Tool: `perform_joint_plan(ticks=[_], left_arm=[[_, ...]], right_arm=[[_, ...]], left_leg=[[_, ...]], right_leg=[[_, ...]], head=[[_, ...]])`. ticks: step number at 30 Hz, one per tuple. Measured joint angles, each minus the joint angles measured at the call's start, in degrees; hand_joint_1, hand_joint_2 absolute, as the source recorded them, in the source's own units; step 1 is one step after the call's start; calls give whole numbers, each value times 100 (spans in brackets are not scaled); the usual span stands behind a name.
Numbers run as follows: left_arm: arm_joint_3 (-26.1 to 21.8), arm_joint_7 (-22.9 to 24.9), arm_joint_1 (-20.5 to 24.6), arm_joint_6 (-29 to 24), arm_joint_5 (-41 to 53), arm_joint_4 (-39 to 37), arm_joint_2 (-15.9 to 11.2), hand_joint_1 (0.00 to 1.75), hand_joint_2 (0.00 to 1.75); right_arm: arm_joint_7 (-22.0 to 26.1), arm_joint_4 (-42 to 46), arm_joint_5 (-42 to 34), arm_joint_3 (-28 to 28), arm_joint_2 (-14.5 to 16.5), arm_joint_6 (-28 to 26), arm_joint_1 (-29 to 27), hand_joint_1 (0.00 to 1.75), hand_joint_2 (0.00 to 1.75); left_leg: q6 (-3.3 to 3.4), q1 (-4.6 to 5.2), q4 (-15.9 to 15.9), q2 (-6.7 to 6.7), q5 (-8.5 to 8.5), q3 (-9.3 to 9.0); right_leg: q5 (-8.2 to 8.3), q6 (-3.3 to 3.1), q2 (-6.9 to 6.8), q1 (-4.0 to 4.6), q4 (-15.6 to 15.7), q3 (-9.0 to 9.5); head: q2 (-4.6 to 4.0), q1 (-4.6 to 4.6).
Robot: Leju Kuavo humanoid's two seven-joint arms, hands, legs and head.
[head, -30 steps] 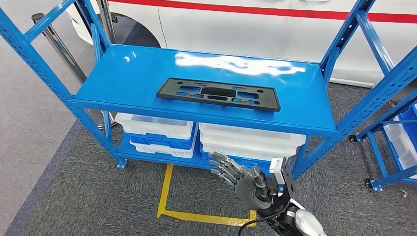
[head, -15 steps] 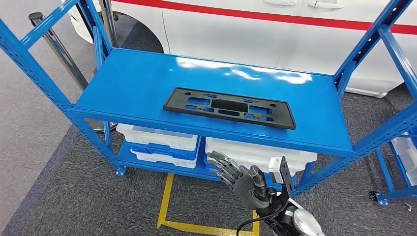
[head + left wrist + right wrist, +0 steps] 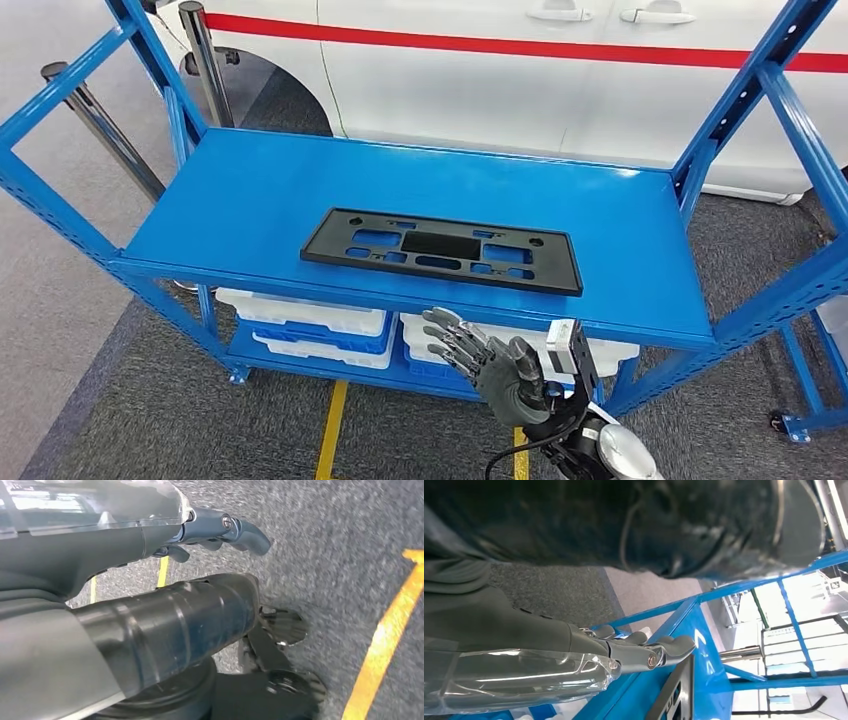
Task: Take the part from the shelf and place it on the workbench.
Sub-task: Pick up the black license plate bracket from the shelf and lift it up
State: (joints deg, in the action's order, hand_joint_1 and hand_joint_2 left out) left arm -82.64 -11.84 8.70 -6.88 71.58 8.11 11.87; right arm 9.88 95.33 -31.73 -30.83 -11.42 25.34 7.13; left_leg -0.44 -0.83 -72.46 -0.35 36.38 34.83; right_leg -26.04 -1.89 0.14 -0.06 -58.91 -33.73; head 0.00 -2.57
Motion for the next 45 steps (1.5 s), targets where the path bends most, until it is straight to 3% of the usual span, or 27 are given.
perform_joint_plan(ticks=[1,2,3,5,7,10,12,15,16,17,19,21,22,24,26,28,30,31,32,33,35,36,38,41,43,45], left_arm=[[0,-7,-13,-3,0,0,0,0,0],[0,-16,-29,-7,0,0,0,0,0],[0,-28,-44,-10,-1,0,0,0,0],[-2,-49,-66,-18,-6,0,-2,0,0],[-7,-68,-75,-20,-22,0,-8,0,0],[-15,-86,-121,-11,-55,0,-13,0,0],[-18,-93,-145,-4,-67,0,-12,0,0],[-20,-104,-145,1,-76,0,-11,0,0],[-21,-105,-150,2,-77,0,-11,0,0],[-22,-105,-156,2,-77,0,-11,0,0],[-24,-106,-167,2,-81,0,-10,0,0],[-25,-118,-165,3,-98,0,-7,0,0],[-27,-129,-163,3,-110,0,-5,0,0],[-44,-148,-165,3,-155,0,-4,0,0],[-82,-157,-174,-7,-221,0,-4,0,0],[-135,-161,-186,-25,-285,0,-4,0,0],[-184,-161,-206,-43,-351,1,-4,0,0],[-205,-158,-220,-49,-382,2,-4,0,0],[-230,-150,-235,-38,-412,8,1,0,0],[-256,-134,-249,-12,-440,27,10,0,0],[-295,-80,-268,98,-485,114,54,0,0],[-304,-45,-271,171,-502,181,90,0,0],[-310,66,-280,395,-532,409,204,0,0],[-305,257,-326,742,-606,898,428,0,0],[-295,345,-352,826,-689,1136,539,0,0],[-282,415,-369,846,-772,1293,602,0,0]], right_arm=[[-1,-2,0,-1,5,8,-5,0,0],[-2,-4,1,-1,8,15,-7,0,0],[-3,-5,1,-1,10,20,-8,0,0],[-15,-7,6,-4,21,25,-5,0,87],[-45,-12,21,-20,44,24,-1,0,175],[-82,-7,44,-58,85,20,-2,0,175],[-93,4,45,-73,95,20,13,0,175],[-107,5,46,-92,96,18,17,0,175],[-110,4,47,-99,96,18,11,0,175],[-111,3,48,-107,97,19,8,0,175],[-113,3,48,-116,97,17,10,0,175],[-124,3,68,-121,97,-18,24,0,175],[-140,3,110,-127,97,-68,33,0,175],[-192,3,365,-149,96,-290,58,0,175],[-230,1,919,-198,94,-637,119,0,175],[-238,-12,1647,-279,86,-1000,229,0,175],[-258,-42,2518,-392,66,-1366,353,0,175],[-281,-62,3004,-463,54,-1551,416,0,175],[-313,-80,3519,-544,42,-1742,483,0,175],[-354,-96,4035,-635,35,-1929,555,0,175],[-447,-122,5016,-843,30,-2289,717,0,175],[-490,-135,5421,-946,30,-2445,799,0,175],[-590,-164,6200,-1143,30,-2769,939,0,175],[-798,-224,7454,-1378,25,-3379,1105,0,175],[-905,-298,8095,-1494,9,-3766,1229,0,175],[-973,-396,8450,-1592,-12,-4033,1322,0,175]], left_leg=[[2,2,-149,0,33,165],[12,4,-110,0,-64,241],[28,8,133,0,-302,219],[87,38,829,3,-836,83],[145,78,1215,2,-1024,19],[219,62,1314,1,-1089,-23],[266,20,1381,7,-1105,-80],[305,16,1399,6,-1080,-107],[307,17,1398,5,-1066,-116],[301,17,1397,4,-1050,-134],[280,16,1397,-1,-1012,-195],[238,26,1396,-8,-980,-236],[209,28,1398,-9,-972,-242],[140,24,1418,-11,-967,-251],[76,17,1363,-5,-904,-245],[41,14,937,0,-642,-56],[21,12,183,1,-297,322],[12,11,-99,1,-222,474],[7,10,-182,2,-263,535],[7,8,-31,3,-418,480],[23,5,708,11,-831,156],[43,9,1033,11,-958,13],[95,24,1290,3,-1003,-86],[189,25,1324,-2,-1020,-90],[247,8,1351,8,-1031,-104],[274,13,1351,13,-1025,-104]], right_leg=[[-35,-9,3,14,-1,43],[-72,-14,9,27,-2,98],[-111,-12,15,38,-3,162],[-190,8,21,56,-9,270],[-250,55,23,66,-22,287],[-318,152,26,82,-26,305],[-491,222,21,75,-276,208],[-912,322,15,-8,-1287,-360],[-931,346,15,-33,-1507,-515],[-832,363,13,-55,-1516,-568],[-369,369,7,-86,-903,-340],[-68,331,3,-70,-200,-33],[-31,303,5,-52,-29,38],[-44,243,17,-21,28,51],[-18,169,17,-47,92,96],[5,99,5,-76,148,139],[-2,67,-8,-64,149,141],[-8,63,-12,-59,146,142],[-16,63,-12,-57,140,145],[-28,69,-7,-58,130,153],[-73,106,2,-57,85,161],[-100,136,8,-46,45,150],[-132,195,8,-24,-7,117],[-179,280,7,-31,-48,94],[-414,339,4,-49,-431,-79],[-726,379,0,-61,-1071,-385]], head=[[0,1],[0,1],[0,1],[0,-2],[0,-1],[0,0],[0,-13],[0,-26],[0,-26],[0,-26],[0,-27],[0,-26],[0,-25],[0,-24],[0,-23],[0,-17],[0,-14],[0,-14],[0,-14],[0,-13],[0,-14],[0,-16],[0,-22],[0,-25],[0,-26],[0,-25]])
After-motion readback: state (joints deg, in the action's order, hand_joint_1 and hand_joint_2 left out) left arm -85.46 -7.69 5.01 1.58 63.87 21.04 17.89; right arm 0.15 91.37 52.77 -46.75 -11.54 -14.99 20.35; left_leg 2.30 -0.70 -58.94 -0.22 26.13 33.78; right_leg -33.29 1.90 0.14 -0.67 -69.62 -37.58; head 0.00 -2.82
